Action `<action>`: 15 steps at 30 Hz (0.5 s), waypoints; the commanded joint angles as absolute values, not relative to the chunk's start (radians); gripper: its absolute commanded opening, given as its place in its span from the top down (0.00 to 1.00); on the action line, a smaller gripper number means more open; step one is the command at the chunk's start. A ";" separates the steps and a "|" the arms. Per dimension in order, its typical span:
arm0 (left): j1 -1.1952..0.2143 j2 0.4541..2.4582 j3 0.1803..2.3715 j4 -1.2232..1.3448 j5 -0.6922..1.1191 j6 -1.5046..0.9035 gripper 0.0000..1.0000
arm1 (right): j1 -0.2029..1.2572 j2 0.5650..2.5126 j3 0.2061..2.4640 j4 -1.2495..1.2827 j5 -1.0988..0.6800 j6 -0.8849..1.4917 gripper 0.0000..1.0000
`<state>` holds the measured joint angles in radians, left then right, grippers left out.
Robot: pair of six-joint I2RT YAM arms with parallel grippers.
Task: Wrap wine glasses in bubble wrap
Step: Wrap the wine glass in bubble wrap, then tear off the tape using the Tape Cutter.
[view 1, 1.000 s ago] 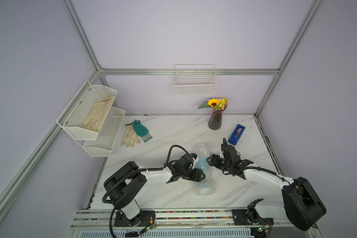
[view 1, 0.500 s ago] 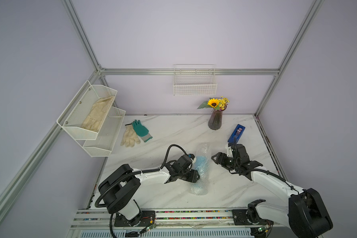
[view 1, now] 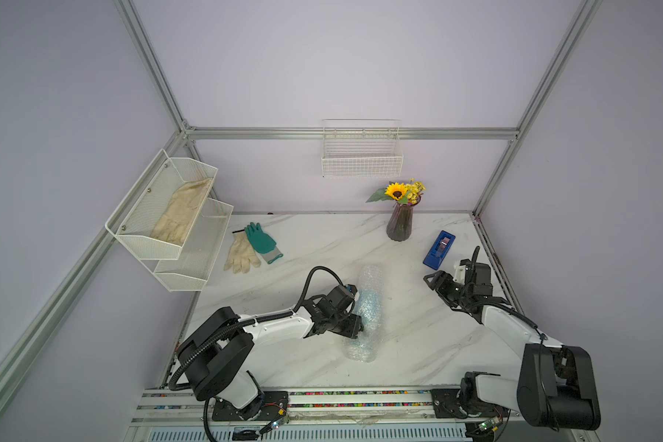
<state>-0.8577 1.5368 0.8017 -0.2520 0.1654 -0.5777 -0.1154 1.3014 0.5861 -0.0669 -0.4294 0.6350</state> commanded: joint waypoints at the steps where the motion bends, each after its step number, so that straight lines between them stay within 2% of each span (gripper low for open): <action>1: -0.852 1.528 0.855 -0.252 0.191 -0.548 0.44 | -0.140 1.352 0.640 0.016 -0.504 0.620 0.31; 3: -0.853 1.536 0.854 -0.215 0.211 -0.565 0.39 | -0.140 1.348 0.647 0.025 -0.520 0.627 0.32; 8: -0.869 1.576 0.870 -0.187 0.215 -0.579 0.38 | -0.145 1.314 0.652 -0.021 -0.445 0.614 0.31; 15: -0.905 1.628 0.901 -0.159 0.225 -0.597 0.36 | -0.256 1.331 0.621 0.040 -0.412 0.595 0.30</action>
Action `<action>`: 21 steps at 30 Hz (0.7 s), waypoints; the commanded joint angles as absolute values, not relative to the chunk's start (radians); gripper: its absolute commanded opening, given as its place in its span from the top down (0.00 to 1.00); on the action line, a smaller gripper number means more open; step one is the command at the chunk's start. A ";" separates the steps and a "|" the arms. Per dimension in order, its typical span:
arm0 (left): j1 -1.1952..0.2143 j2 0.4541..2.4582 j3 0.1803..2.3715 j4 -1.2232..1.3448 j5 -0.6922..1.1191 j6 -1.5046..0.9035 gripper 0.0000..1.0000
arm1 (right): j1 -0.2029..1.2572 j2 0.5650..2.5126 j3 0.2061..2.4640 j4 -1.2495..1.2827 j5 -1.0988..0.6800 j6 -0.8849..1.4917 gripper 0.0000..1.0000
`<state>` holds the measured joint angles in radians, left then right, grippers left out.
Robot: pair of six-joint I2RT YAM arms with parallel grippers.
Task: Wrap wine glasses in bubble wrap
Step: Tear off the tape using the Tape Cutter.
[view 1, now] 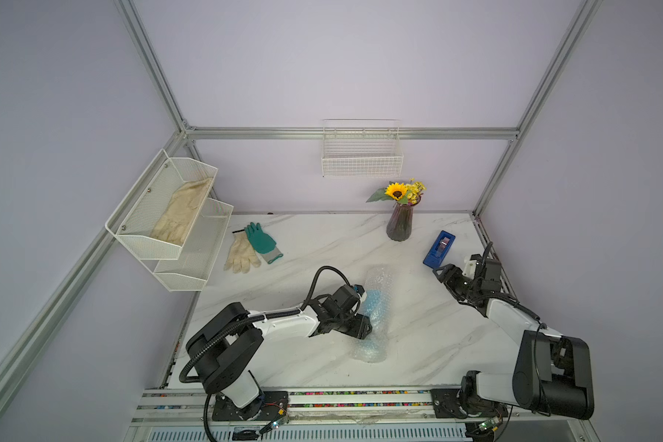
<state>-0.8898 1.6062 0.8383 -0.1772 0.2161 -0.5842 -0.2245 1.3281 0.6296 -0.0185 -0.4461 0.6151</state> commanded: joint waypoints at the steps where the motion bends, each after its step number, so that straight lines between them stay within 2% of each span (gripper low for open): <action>1: -0.911 1.635 0.908 -0.154 0.229 -0.600 0.36 | -0.267 1.342 0.623 0.059 -0.425 0.601 0.30; 10: -0.933 1.681 0.943 -0.140 0.236 -0.607 0.30 | -0.287 1.479 0.672 0.232 -0.515 0.662 0.31; 21: -0.944 1.695 0.954 -0.132 0.226 -0.606 0.38 | -0.305 1.639 0.828 0.285 -0.591 0.667 0.39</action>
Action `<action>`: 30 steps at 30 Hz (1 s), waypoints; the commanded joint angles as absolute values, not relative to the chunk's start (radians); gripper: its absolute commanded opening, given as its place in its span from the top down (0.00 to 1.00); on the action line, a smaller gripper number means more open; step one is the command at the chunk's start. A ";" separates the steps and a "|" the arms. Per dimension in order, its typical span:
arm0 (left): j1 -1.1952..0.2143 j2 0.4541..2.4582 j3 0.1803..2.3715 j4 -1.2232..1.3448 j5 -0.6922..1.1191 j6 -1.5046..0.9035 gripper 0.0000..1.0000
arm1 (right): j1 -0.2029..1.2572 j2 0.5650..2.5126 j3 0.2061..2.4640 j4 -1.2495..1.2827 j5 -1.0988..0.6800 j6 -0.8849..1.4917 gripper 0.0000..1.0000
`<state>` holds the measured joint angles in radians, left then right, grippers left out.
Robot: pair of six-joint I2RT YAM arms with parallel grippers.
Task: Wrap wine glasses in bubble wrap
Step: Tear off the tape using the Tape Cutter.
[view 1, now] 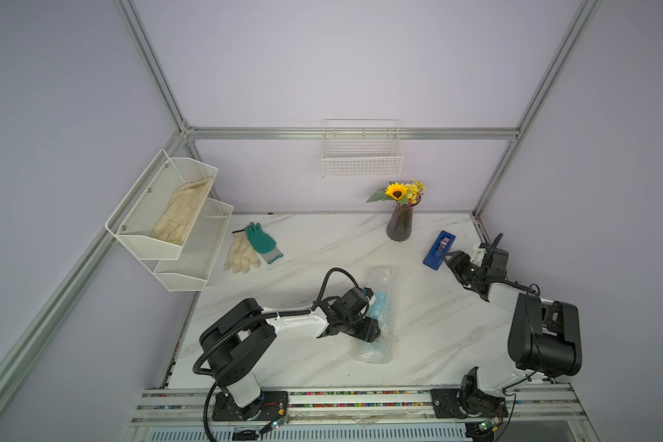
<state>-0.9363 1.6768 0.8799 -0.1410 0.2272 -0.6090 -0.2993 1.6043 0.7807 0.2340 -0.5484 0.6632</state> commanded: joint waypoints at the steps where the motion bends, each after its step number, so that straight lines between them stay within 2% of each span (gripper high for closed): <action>1: -0.945 1.697 0.957 -0.129 0.224 -0.606 0.38 | -0.307 1.665 0.849 0.285 -0.603 0.670 0.42; 5: -0.948 1.698 0.963 -0.131 0.221 -0.607 0.39 | -0.308 1.754 0.914 0.280 -0.645 0.690 0.48; 30: -0.948 1.702 0.957 -0.118 0.220 -0.607 0.40 | -0.307 1.912 1.016 0.301 -0.701 0.730 0.53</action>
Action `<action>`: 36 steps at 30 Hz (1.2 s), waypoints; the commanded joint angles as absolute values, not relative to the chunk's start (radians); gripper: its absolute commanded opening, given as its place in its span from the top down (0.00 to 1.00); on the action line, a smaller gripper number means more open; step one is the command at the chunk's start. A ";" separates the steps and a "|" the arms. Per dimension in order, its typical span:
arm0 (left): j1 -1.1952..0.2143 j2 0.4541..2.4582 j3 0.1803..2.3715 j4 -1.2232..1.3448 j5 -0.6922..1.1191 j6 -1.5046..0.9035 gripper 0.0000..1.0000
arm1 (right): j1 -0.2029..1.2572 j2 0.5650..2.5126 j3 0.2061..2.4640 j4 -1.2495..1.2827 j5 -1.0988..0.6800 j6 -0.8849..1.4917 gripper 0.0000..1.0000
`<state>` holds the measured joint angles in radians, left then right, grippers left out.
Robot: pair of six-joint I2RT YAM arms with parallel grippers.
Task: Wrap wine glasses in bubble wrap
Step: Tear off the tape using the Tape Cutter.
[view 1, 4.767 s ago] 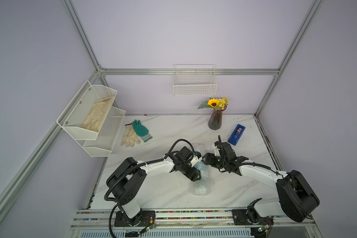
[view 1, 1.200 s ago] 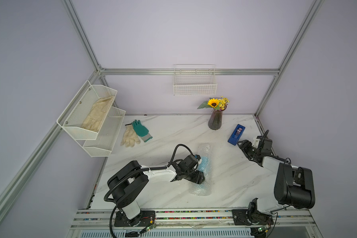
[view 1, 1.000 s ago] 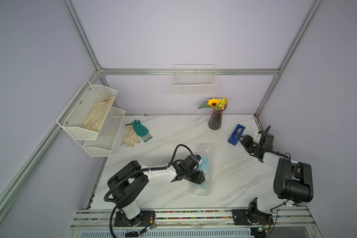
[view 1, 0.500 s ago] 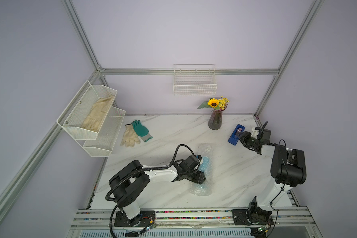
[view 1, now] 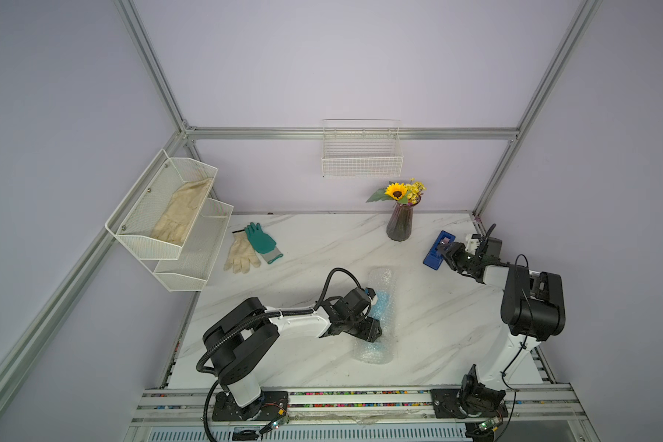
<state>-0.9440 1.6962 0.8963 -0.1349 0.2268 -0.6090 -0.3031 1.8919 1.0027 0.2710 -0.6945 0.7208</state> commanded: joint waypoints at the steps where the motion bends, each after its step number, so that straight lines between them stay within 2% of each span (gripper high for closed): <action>1: -0.949 1.703 0.956 -0.118 0.218 -0.606 0.40 | -0.307 1.915 1.017 0.308 -0.705 0.734 0.53; 13: -0.948 1.717 0.965 -0.127 0.222 -0.604 0.40 | -0.307 1.908 0.998 0.406 -0.770 0.768 0.58; 28: -0.949 1.726 0.976 -0.135 0.225 -0.600 0.41 | -0.307 1.872 0.960 0.443 -0.807 0.781 0.76; 36: -0.949 1.731 0.976 -0.133 0.226 -0.601 0.41 | -0.307 1.811 0.953 0.440 -0.816 0.827 0.92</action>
